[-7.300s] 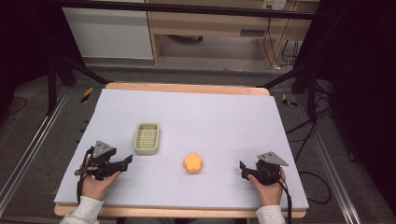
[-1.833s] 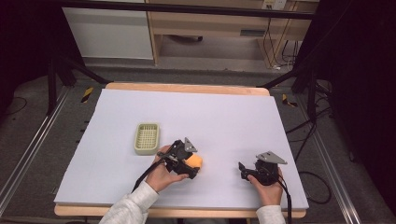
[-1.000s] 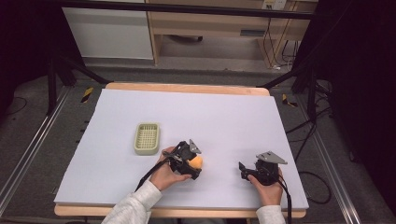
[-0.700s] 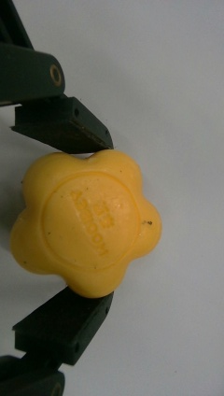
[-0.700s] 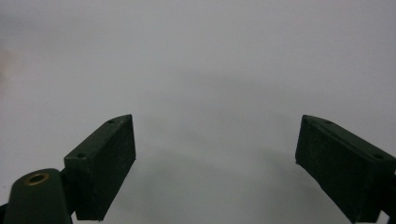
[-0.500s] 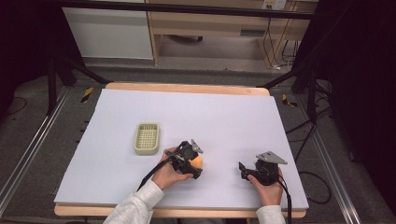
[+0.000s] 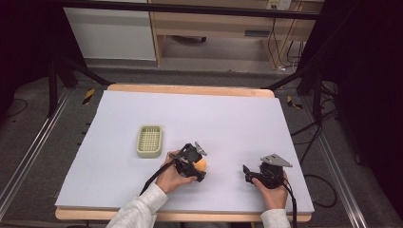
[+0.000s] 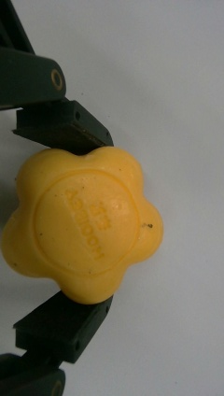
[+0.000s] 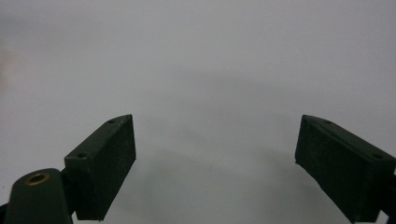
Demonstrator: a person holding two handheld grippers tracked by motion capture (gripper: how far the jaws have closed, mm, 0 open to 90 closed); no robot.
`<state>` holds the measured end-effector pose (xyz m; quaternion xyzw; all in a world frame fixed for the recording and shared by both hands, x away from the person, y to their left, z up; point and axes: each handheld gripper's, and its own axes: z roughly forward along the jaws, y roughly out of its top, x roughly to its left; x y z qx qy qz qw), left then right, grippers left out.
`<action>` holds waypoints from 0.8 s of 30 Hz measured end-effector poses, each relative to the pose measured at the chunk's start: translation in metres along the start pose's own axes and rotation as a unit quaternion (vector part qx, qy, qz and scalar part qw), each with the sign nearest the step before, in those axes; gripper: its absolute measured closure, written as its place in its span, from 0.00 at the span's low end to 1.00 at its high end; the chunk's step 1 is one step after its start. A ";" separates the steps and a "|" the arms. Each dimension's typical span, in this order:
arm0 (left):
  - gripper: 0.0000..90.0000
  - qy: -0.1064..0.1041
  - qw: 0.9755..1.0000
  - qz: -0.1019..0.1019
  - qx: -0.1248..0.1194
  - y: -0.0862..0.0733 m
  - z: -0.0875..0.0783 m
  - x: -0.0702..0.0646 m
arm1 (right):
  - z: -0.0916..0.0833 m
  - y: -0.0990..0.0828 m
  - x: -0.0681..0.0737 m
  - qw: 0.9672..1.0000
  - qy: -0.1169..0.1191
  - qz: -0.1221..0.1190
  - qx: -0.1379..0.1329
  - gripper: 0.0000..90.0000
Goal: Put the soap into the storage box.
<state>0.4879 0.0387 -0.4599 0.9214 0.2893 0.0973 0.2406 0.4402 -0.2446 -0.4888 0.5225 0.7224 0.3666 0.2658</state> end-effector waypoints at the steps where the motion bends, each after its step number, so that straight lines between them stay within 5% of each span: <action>1: 0.29 0.002 1.000 0.000 0.001 0.000 0.000 -0.001 | 0.000 0.000 0.000 1.000 0.000 0.000 0.001 0.14; 24: 0.29 -0.004 1.000 -0.005 -0.012 0.001 -0.022 0.000 | -0.001 0.000 0.001 1.000 0.002 0.004 0.001 0.14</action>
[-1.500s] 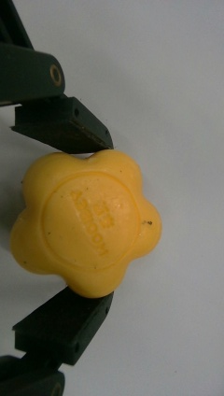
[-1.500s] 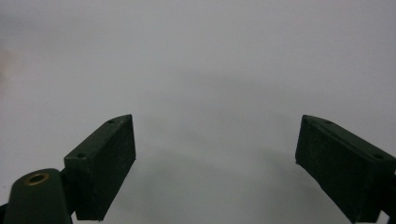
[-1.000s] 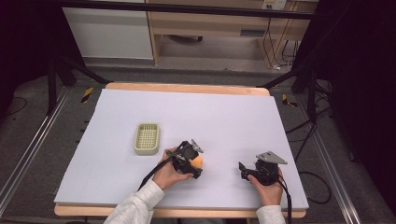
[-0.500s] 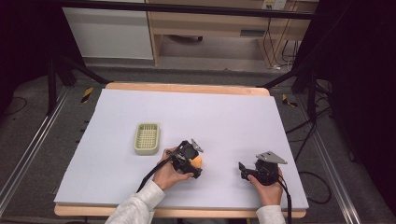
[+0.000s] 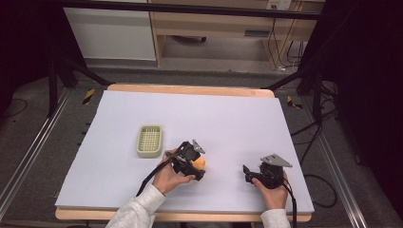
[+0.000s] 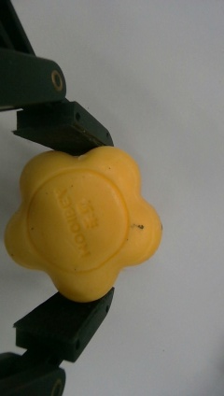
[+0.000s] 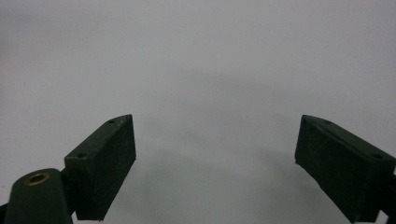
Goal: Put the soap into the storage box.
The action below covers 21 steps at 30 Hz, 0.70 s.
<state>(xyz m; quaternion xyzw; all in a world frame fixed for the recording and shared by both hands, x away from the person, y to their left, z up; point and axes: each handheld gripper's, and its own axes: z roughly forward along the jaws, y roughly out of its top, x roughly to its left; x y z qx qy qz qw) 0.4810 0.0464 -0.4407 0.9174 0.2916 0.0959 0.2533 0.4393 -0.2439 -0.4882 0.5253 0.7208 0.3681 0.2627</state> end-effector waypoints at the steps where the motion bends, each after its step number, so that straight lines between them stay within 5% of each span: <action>1: 0.29 0.002 1.000 0.001 -0.002 0.000 -0.001 0.000 | 0.001 0.000 -0.001 1.000 -0.003 -0.006 0.000 0.14; 21: 0.29 0.023 0.998 -0.026 -0.045 -0.009 -0.041 0.018 | 0.001 0.000 -0.001 1.000 -0.001 0.000 0.001 0.14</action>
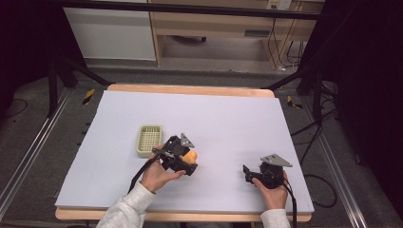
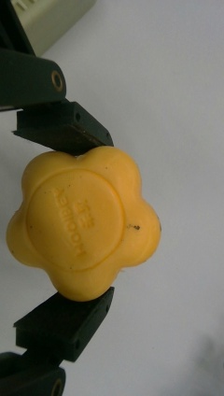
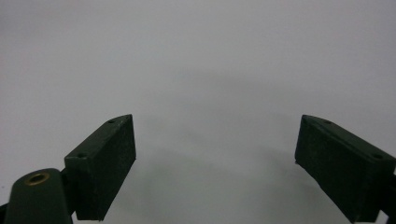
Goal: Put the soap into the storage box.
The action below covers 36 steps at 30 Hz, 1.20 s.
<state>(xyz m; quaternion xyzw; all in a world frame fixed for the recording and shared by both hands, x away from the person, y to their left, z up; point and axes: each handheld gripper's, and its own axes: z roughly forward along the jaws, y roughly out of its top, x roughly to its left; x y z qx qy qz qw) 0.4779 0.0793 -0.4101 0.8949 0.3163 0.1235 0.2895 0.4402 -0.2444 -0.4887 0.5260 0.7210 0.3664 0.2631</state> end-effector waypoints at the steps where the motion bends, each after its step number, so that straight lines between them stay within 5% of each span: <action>1: 0.29 0.002 1.000 -0.001 -0.002 -0.001 -0.002 0.002 | 0.000 0.000 0.000 1.000 0.000 0.000 0.000 0.14; 36: 0.29 0.062 0.996 -0.059 -0.031 -0.013 -0.050 0.058 | 0.000 0.000 -0.001 1.000 0.002 0.005 -0.002 0.14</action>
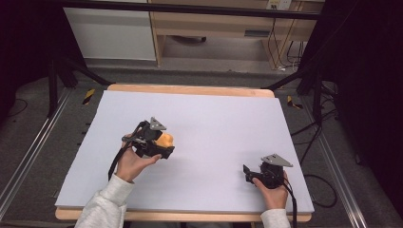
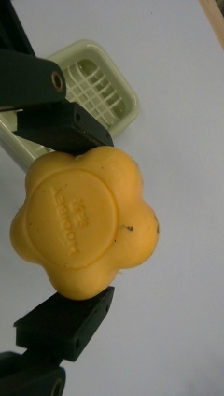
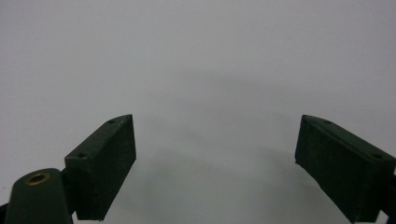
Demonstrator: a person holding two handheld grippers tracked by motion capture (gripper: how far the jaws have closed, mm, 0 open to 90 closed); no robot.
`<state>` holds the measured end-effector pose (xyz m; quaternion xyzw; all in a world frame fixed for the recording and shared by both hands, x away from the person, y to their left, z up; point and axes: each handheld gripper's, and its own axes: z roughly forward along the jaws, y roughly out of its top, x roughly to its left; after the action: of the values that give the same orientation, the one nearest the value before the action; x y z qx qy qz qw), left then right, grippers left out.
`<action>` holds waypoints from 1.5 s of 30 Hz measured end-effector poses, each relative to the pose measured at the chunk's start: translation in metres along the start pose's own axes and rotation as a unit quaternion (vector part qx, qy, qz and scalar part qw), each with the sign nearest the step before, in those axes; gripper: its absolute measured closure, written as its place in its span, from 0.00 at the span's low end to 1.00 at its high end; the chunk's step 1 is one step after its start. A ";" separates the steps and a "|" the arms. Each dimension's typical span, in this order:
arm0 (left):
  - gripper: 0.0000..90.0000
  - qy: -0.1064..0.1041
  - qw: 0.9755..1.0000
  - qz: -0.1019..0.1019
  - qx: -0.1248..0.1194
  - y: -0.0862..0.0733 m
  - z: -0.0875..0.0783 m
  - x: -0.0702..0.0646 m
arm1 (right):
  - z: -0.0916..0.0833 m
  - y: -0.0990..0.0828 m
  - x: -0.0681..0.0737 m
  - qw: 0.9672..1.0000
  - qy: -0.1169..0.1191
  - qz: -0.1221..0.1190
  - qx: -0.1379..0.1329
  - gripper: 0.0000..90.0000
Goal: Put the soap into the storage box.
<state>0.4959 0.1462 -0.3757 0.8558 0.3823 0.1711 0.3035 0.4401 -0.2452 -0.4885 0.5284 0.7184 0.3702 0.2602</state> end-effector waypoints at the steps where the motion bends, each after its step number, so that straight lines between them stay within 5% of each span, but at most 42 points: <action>1: 0.29 0.004 1.000 0.000 -0.001 0.000 0.000 0.001 | 0.000 0.000 0.000 1.000 0.000 0.001 0.000 0.14; 28: 0.30 0.038 0.998 -0.046 0.023 0.000 0.015 0.045 | 0.000 0.000 0.000 1.000 0.001 0.000 0.001 0.14; 45: 0.30 0.054 0.996 -0.054 0.041 -0.008 0.028 0.058 | 0.001 0.000 -0.001 1.000 0.000 -0.002 0.000 0.15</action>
<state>0.5437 0.1832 -0.3986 0.8351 0.4504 0.1849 0.2559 0.4406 -0.2456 -0.4889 0.5270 0.7196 0.3694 0.2607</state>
